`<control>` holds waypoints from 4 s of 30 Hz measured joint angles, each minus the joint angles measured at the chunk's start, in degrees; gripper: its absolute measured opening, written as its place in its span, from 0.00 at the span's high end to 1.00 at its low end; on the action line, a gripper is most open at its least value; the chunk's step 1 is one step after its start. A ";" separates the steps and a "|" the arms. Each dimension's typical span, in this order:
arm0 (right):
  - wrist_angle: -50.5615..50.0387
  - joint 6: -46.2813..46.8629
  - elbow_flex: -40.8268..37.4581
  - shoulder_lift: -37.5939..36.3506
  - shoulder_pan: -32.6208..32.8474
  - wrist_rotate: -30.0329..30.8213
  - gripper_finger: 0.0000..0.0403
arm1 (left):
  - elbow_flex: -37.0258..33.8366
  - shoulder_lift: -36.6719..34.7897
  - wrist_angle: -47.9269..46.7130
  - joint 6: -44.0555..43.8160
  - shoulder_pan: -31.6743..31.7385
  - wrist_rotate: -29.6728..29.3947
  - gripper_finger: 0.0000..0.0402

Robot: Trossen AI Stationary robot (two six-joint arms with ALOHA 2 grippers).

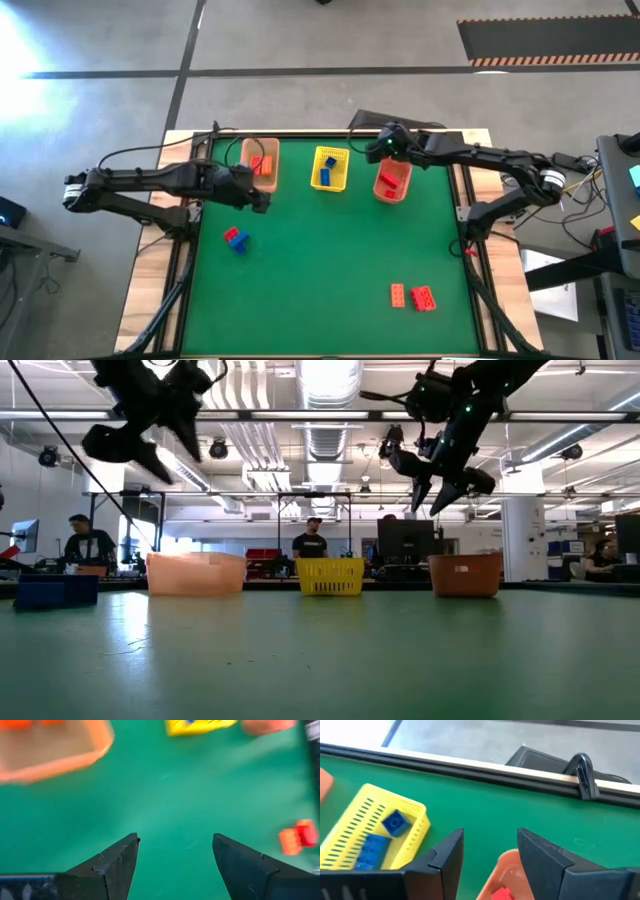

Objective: Sort & place blocks by color
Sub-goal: Put the blue game piece into the yellow bin

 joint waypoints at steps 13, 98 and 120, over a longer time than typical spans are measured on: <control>-0.07 -0.02 1.03 -1.47 0.74 -0.20 0.57 | -5.62 9.14 -6.58 -0.48 -0.84 9.31 0.40; -3.89 0.73 0.90 -16.61 12.06 -2.73 0.67 | 2.26 23.12 57.26 39.16 2.96 -10.56 0.79; -3.91 1.72 0.90 -15.43 14.23 -2.64 0.68 | 2.41 37.99 64.32 31.56 12.24 -7.74 0.79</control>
